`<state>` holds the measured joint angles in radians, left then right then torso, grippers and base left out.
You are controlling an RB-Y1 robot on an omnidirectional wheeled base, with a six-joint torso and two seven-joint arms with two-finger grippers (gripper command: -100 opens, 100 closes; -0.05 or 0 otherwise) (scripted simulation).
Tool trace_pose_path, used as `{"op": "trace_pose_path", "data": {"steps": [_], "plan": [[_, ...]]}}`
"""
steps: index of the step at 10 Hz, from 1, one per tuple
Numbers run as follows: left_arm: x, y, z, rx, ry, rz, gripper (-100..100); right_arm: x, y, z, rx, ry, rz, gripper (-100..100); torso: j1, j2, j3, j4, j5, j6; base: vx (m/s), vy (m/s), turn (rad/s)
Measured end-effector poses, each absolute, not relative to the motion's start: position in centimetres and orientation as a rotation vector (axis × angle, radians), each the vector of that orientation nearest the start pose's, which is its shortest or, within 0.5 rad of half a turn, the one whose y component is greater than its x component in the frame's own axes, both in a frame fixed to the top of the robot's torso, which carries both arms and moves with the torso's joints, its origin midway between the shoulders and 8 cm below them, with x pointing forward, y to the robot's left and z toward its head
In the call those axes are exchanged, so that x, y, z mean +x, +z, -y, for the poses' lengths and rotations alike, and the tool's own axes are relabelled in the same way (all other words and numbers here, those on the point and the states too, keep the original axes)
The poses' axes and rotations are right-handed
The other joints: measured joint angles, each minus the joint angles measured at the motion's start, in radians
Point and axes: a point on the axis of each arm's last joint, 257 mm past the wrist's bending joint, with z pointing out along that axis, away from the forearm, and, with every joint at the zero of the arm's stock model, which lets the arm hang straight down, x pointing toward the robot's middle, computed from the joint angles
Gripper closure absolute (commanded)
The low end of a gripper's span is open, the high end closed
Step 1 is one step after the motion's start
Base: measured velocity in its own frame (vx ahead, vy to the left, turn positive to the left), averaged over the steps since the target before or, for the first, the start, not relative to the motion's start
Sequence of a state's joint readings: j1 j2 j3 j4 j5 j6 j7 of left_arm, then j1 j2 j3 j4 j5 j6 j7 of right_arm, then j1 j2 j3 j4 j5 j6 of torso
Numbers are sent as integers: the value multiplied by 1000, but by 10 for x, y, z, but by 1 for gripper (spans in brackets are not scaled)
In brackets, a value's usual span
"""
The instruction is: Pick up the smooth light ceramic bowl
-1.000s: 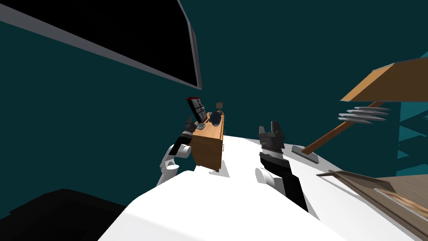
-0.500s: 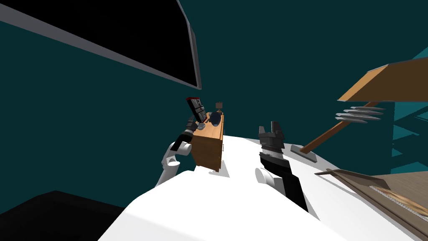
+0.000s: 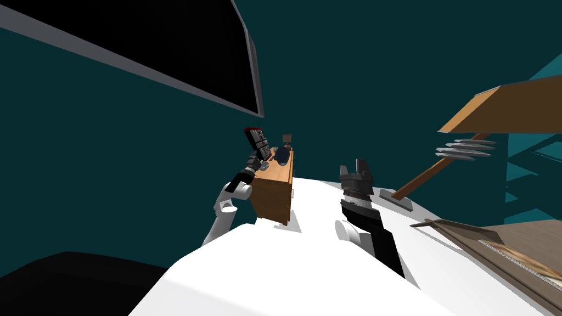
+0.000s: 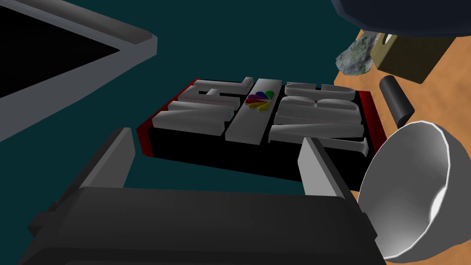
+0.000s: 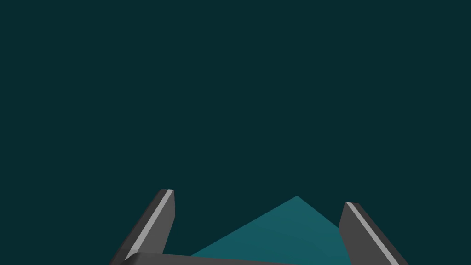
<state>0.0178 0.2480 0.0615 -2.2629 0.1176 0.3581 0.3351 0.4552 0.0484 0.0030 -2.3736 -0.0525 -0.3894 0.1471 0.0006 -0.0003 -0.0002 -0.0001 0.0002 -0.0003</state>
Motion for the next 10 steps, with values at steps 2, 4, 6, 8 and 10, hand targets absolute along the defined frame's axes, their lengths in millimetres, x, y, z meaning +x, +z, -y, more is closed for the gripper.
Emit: {"op": "trace_pose_path", "data": {"steps": [2,4,6,8,10], "plan": [[497,23,-253,-1090,-1531,-974,-100,343,59,283,653,1226,-564,0,0,0,0,0,0,0,1,8,-31],[501,18,-251,-1129,-1521,-1000,-100,343,59,283,653,1226,-564,0,0,0,0,0,0,0,2,8,-17],[509,17,-248,-1165,-1523,-1028,-100,343,59,283,653,1226,-564,0,0,0,0,0,0,0,4,9,-13],[515,12,-247,-1200,-1516,-1056,-100,343,59,283,653,1226,-564,0,0,0,0,0,0,0,5,11,-34],[518,4,-246,-1242,-1501,-1083,-100,343,59,283,653,1226,-564,0,0,0,0,0,0,0,4,9,-18]]}}
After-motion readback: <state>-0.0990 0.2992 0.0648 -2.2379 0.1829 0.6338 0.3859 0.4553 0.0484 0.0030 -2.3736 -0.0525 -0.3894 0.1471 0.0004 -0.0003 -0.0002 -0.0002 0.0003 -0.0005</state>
